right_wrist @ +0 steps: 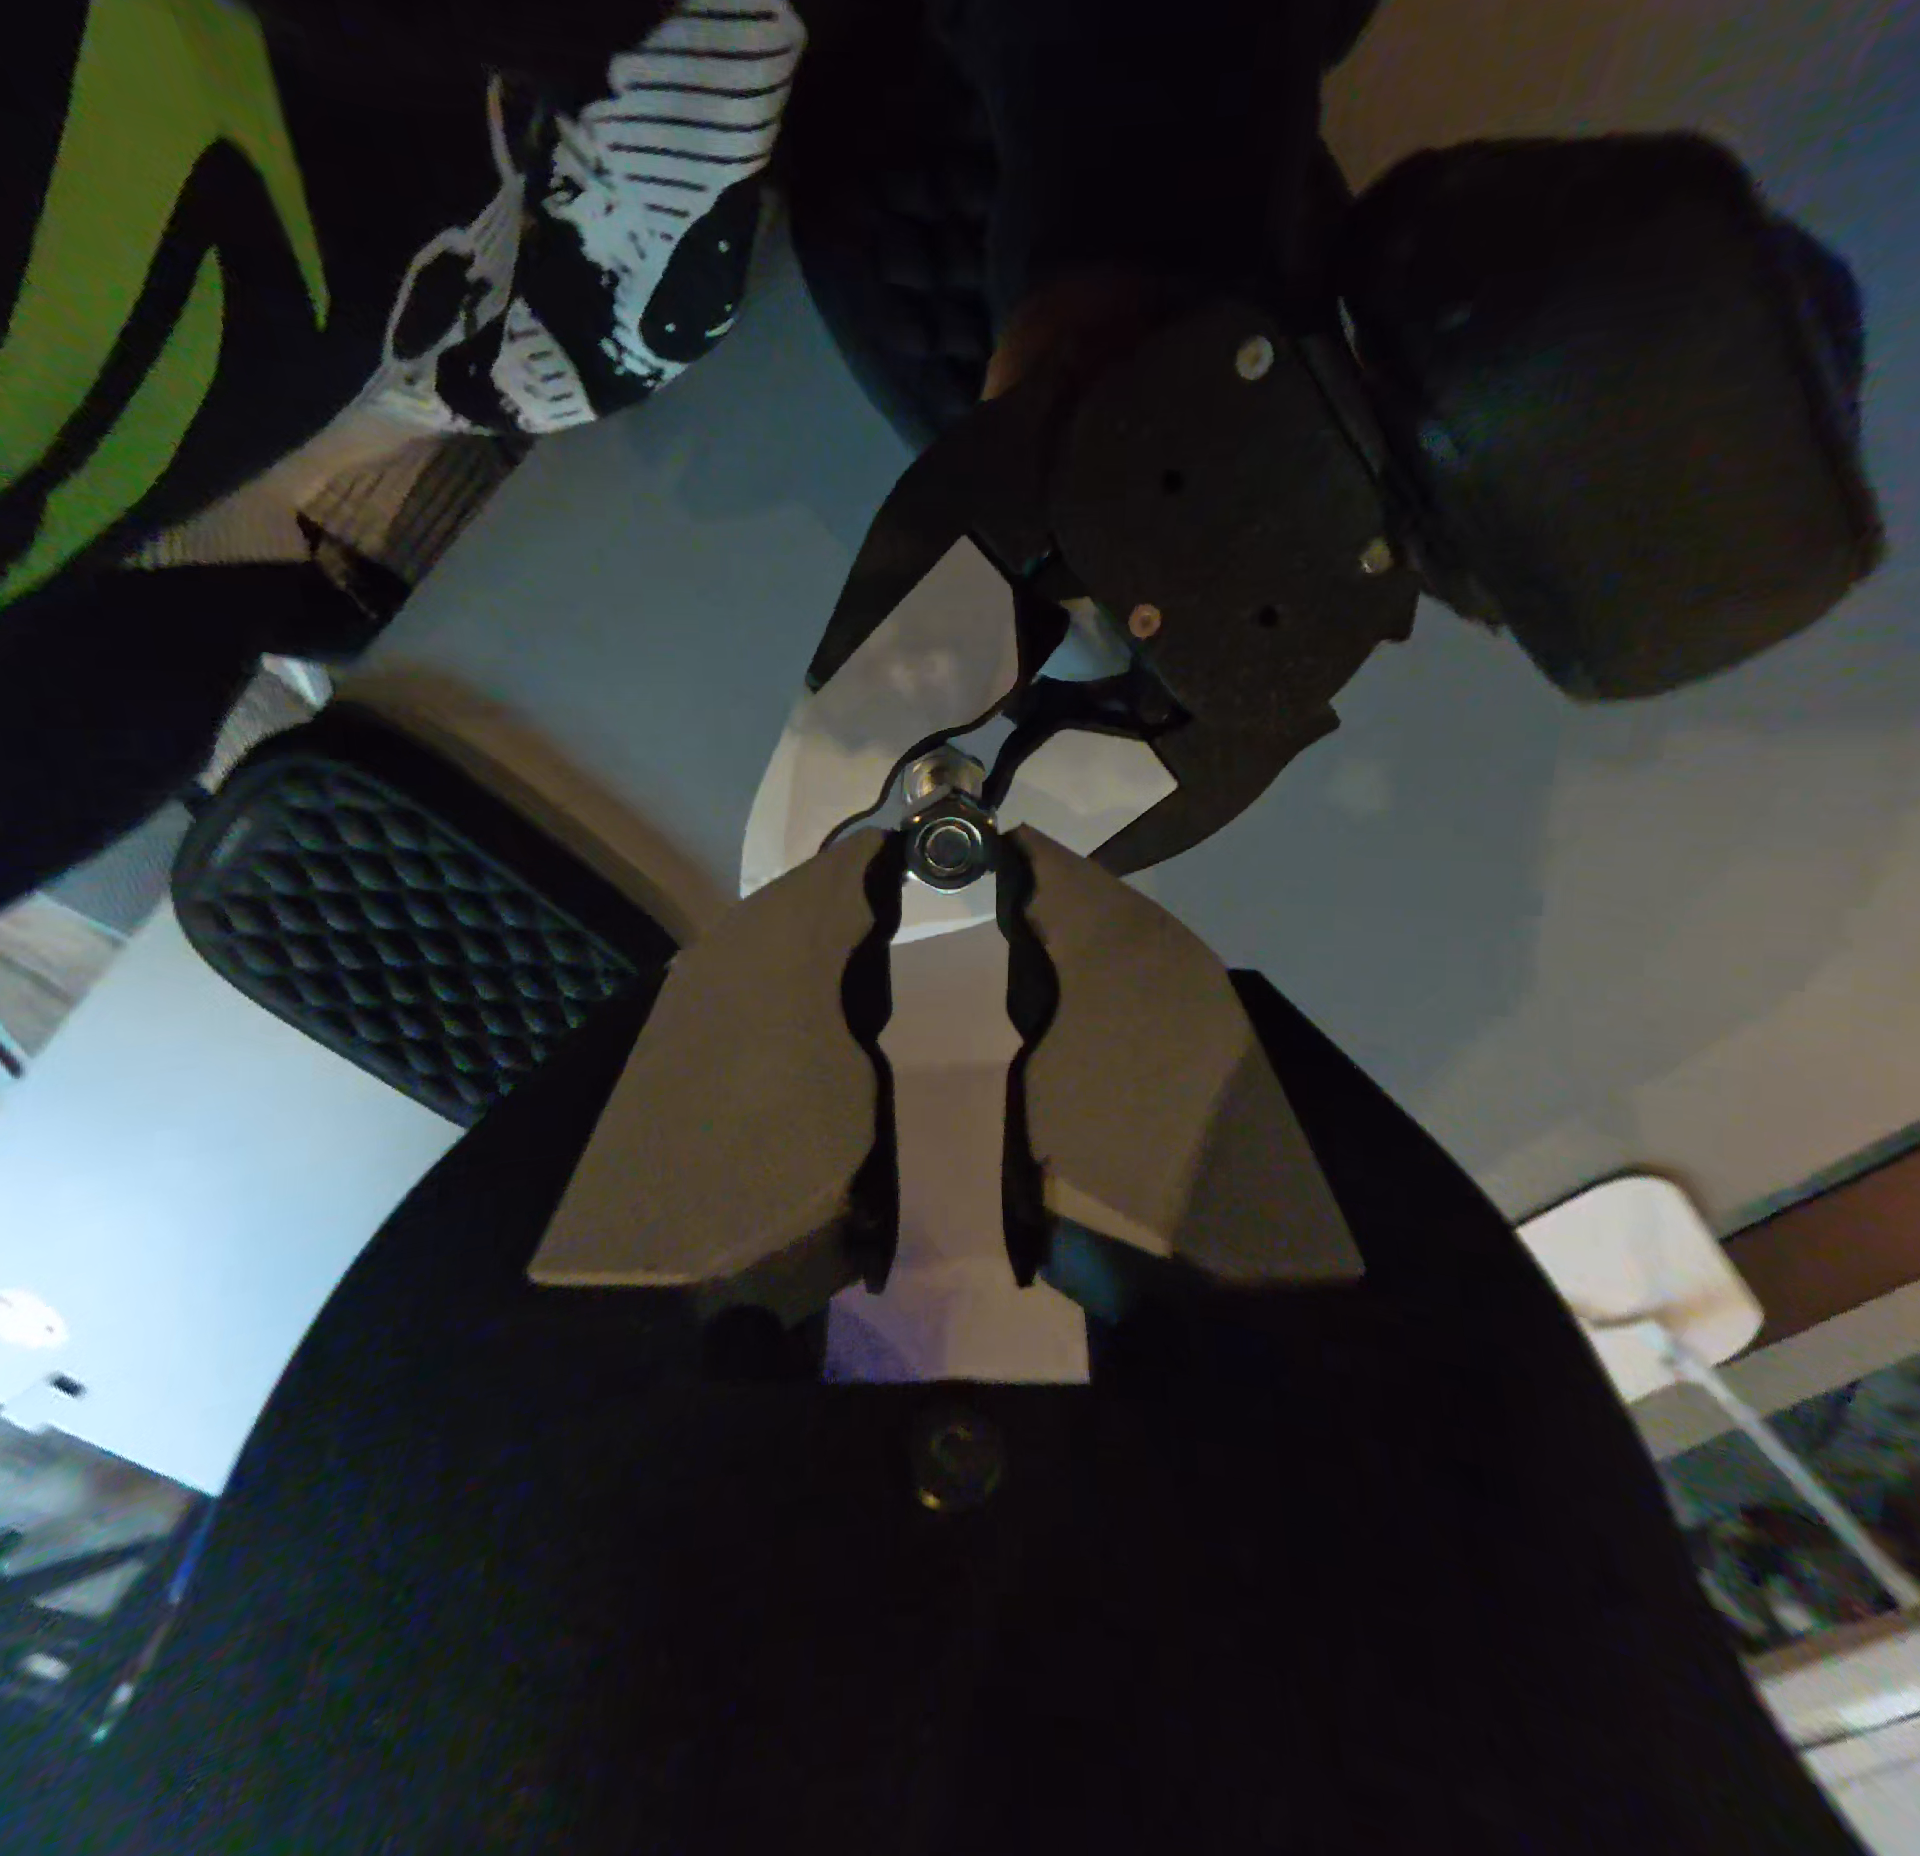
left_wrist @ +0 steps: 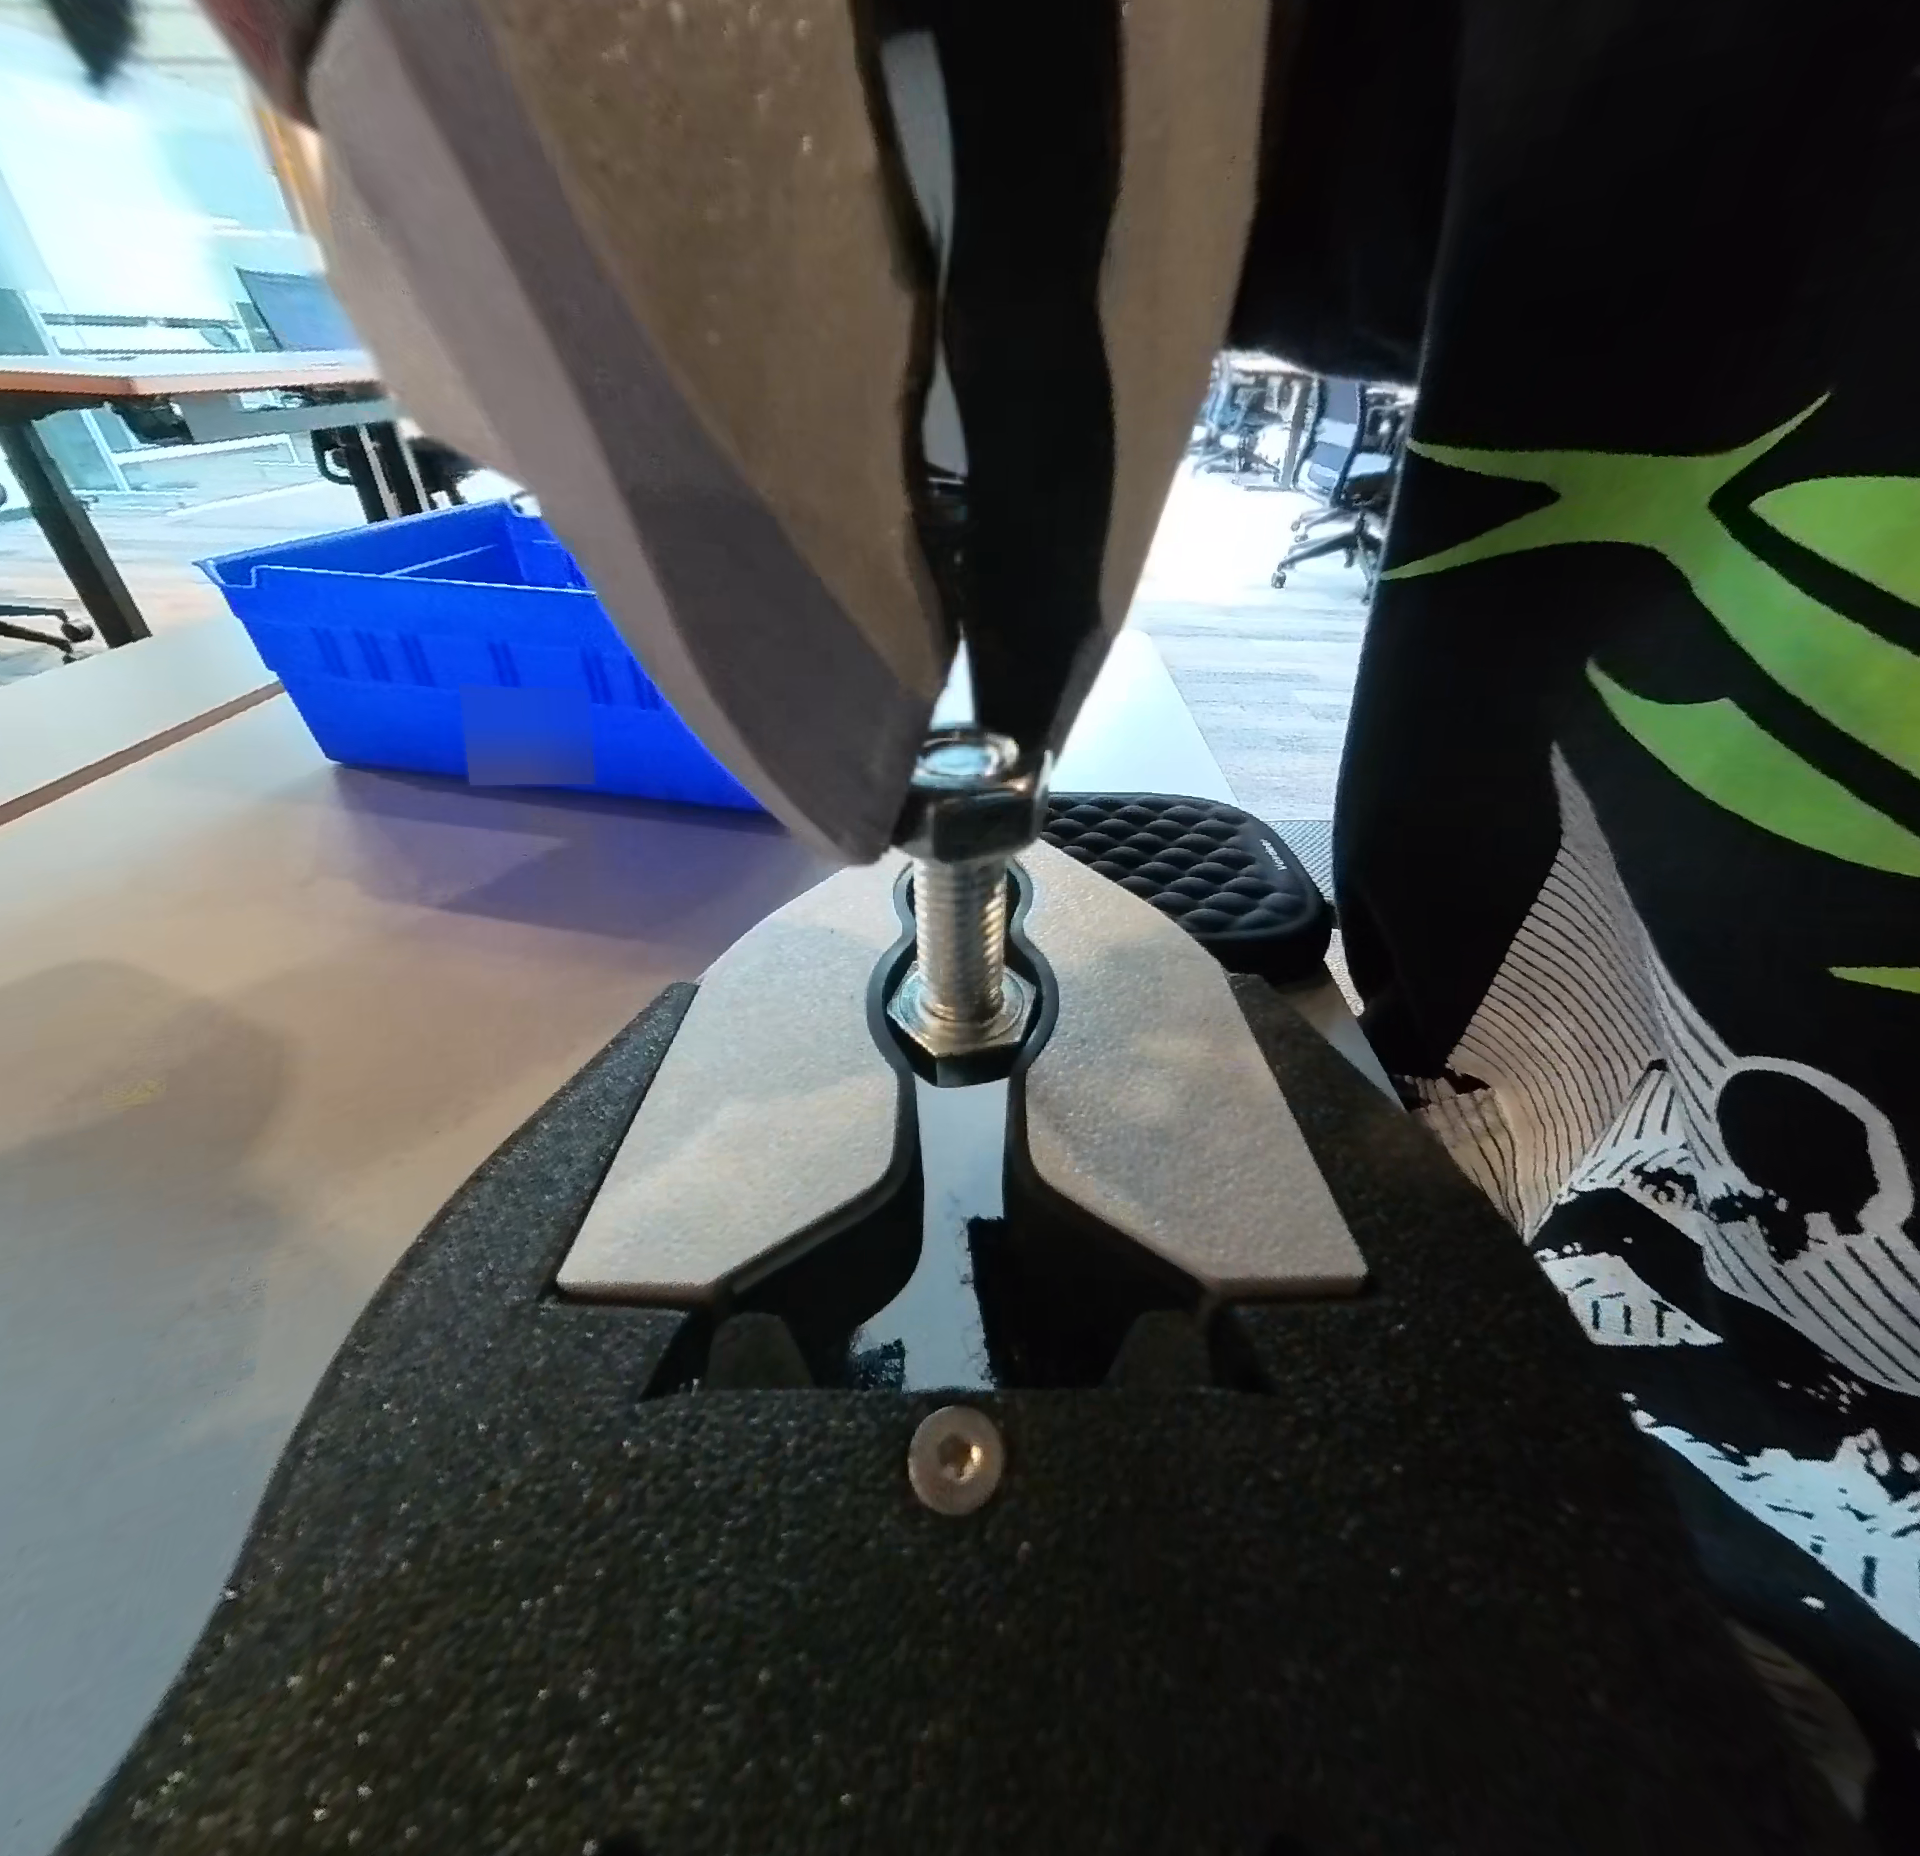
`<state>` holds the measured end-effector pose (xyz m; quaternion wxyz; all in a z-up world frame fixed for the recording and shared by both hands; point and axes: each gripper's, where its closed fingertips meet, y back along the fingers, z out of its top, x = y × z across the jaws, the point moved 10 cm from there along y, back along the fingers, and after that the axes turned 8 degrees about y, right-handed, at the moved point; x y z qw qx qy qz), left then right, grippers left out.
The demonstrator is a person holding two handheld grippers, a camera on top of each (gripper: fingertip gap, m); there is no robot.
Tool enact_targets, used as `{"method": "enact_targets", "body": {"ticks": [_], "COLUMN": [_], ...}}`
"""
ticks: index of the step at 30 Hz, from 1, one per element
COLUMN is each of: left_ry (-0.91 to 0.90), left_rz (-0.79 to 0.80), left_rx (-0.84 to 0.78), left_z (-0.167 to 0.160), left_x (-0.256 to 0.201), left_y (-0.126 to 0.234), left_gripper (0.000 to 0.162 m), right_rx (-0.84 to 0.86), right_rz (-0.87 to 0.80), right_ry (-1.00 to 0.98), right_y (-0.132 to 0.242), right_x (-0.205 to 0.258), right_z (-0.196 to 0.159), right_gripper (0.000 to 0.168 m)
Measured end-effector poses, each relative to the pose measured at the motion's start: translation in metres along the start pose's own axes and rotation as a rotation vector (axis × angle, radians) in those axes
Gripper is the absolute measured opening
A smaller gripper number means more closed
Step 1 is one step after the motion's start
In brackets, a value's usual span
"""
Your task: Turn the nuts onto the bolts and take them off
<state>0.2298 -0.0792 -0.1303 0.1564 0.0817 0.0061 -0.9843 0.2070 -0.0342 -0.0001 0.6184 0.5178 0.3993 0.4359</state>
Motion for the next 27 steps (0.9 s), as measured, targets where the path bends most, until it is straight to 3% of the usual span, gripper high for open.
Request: {"method": "enact_targets", "body": {"ticks": [1, 13, 22, 27], "left_ry": [-0.001, -0.01, -0.008, -0.012], "left_rz": [0.003, 0.018, 0.012, 0.007], "left_rx": [0.0, 0.016, 0.011, 0.011], "left_z": [0.0, -0.002, -0.002, -0.002], "left_x": [0.0, 0.0, 0.0, 0.0], "left_y": [0.0, -0.002, -0.002, -0.002], "left_gripper": [0.011, 0.011, 0.011, 0.011], "right_rx": [0.0, -0.009, -0.058, -0.397], "right_rz": [-0.013, -0.117, -0.218, -0.431], "right_ry": [-0.049, -0.766, -0.844, -0.899], "right_y": [0.0, -0.003, 0.001, 0.031], "right_x": [0.001, 0.015, 0.021, 0.037], "right_z": [0.0, 0.0, 0.001, -0.017], "right_gripper": [0.017, 0.017, 0.023, 0.045]}}
